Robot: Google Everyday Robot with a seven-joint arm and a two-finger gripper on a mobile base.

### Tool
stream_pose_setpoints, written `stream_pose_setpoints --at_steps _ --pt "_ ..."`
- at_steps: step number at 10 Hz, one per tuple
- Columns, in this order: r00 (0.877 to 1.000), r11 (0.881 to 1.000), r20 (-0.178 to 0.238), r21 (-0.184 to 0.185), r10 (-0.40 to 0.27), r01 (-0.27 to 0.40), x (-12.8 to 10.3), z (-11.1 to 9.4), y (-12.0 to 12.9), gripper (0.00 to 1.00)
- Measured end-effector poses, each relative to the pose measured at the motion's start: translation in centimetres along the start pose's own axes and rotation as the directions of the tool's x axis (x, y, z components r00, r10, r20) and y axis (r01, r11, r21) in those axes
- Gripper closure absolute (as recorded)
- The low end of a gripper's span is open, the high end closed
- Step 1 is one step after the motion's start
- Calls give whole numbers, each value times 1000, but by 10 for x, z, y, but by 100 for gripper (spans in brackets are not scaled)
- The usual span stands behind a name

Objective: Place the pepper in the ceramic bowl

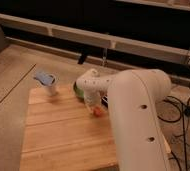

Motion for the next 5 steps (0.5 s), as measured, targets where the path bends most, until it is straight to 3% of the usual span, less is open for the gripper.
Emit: stream_pose_setpoints --at_steps 1,2,4,5 --pt "1000 1000 -9 -6 16 -16 6 2 -3 96" --pt "999 999 -19 -12 32 -33 10 2 -5 100" --pt "998 998 -43 -37 49 -51 16 -6 -2 100" --pt "998 998 -54 -68 13 -17 14 -23 10 100"
